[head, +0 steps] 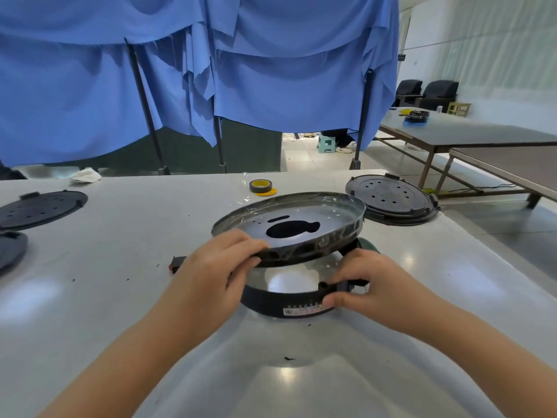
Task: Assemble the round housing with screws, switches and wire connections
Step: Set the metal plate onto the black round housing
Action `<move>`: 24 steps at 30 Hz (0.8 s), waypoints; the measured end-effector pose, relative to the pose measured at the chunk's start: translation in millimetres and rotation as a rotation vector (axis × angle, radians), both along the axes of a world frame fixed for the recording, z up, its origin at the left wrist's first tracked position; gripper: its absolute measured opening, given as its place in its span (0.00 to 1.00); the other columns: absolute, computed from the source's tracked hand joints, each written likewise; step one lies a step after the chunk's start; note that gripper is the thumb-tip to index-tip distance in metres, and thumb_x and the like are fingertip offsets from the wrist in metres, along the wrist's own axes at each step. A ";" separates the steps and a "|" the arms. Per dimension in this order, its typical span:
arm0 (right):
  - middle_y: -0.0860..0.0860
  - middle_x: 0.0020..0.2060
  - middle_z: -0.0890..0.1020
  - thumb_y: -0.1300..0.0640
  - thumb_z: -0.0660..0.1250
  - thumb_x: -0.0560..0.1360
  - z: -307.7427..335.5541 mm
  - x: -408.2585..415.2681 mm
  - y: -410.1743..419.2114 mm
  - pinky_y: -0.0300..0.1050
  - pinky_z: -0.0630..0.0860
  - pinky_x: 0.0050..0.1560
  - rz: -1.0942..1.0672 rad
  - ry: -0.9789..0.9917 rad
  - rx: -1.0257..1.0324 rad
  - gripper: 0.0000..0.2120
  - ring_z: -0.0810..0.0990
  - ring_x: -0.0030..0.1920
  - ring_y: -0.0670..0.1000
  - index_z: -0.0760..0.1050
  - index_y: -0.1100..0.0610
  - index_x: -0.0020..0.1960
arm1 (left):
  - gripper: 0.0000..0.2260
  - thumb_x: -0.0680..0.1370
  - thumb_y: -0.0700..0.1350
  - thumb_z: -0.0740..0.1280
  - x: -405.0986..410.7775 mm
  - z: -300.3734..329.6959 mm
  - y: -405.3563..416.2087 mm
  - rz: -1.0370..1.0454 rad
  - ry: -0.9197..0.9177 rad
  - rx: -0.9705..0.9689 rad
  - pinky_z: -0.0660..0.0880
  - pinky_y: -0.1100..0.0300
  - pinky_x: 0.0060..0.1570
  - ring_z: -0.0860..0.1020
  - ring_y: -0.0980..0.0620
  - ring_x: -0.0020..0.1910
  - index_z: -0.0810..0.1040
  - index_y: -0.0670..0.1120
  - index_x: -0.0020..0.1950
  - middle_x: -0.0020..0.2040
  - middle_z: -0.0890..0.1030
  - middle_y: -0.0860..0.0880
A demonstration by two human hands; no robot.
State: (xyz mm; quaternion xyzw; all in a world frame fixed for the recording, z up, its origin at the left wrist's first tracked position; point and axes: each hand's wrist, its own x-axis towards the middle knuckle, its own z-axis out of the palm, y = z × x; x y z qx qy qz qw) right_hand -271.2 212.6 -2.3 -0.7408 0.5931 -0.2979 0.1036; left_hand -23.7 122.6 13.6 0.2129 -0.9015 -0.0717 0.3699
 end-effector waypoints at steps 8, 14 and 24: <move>0.36 0.43 0.83 0.45 0.74 0.68 -19.4 -2.2 11.2 0.40 0.71 0.58 -0.002 -0.064 -0.014 0.09 0.74 0.56 0.40 0.84 0.43 0.47 | 0.11 0.77 0.42 0.60 1.5 -14.8 10.3 -0.027 -0.100 -0.052 0.74 0.57 0.41 0.78 0.52 0.40 0.82 0.44 0.51 0.43 0.79 0.52; 0.37 0.43 0.83 0.50 0.74 0.68 -17.1 -8.3 19.6 0.40 0.76 0.51 -0.022 -0.070 -0.103 0.07 0.79 0.50 0.40 0.84 0.46 0.46 | 0.11 0.77 0.41 0.61 2.6 -22.7 10.1 -0.042 -0.113 -0.087 0.74 0.57 0.37 0.77 0.52 0.38 0.83 0.44 0.51 0.41 0.79 0.52; 0.39 0.61 0.72 0.42 0.69 0.71 -6.2 -23.5 26.3 0.30 0.62 0.65 -0.178 0.043 -0.234 0.19 0.69 0.66 0.44 0.73 0.44 0.60 | 0.12 0.75 0.37 0.62 6.8 -31.9 4.4 -0.062 -0.090 -0.138 0.74 0.57 0.42 0.77 0.53 0.42 0.81 0.46 0.53 0.44 0.80 0.52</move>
